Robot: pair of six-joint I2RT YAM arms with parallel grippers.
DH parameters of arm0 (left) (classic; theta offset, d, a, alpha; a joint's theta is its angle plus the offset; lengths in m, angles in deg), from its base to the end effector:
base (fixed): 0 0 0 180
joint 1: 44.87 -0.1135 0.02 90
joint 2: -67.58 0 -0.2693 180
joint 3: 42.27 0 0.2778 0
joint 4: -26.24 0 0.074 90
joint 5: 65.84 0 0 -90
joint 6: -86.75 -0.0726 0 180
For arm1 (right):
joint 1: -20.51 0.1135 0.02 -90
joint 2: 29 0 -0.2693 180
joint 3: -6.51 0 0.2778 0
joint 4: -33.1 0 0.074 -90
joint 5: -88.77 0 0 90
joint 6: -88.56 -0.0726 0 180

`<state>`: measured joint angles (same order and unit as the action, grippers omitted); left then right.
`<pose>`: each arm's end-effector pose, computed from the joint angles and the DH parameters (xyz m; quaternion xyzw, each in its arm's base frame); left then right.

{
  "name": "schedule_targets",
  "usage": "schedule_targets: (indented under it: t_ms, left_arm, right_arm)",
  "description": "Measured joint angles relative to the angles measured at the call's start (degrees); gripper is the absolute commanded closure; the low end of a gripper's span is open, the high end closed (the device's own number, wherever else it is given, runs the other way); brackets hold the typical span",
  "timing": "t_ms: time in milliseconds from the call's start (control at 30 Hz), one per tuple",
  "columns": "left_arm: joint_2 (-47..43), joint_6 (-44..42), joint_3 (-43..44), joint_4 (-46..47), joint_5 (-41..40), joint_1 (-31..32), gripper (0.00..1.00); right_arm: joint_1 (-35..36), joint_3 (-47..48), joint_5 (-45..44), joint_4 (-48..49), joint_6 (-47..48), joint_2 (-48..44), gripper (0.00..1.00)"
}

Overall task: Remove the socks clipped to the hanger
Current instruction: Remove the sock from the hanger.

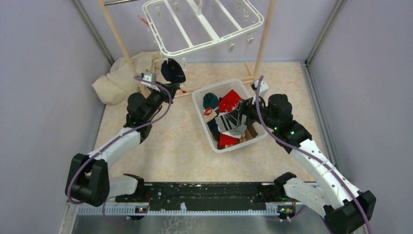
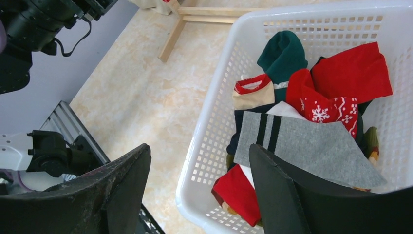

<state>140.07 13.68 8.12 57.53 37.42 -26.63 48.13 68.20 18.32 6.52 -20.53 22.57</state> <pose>0.3169 -0.1220 0.2889 0.0953 0.6428 -0.2999 0.6984 0.2215 0.1433 0.3329 -0.1601 0.7797 0.3587 0.4877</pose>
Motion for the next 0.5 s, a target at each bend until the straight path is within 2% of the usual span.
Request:
schedule_targets:
  t_ms: [267,500]
  left_arm:
    - [-3.78,-0.07,1.75,-8.02,-1.38,1.75,1.00]
    - [-5.27,-0.26,1.75,-12.59,-4.04,7.76,1.00]
  right_arm:
    - [0.00,0.63,0.46,1.16,-1.22,-0.02,0.28]
    - [0.00,1.84,1.81,3.82,-3.08,0.00,0.31]
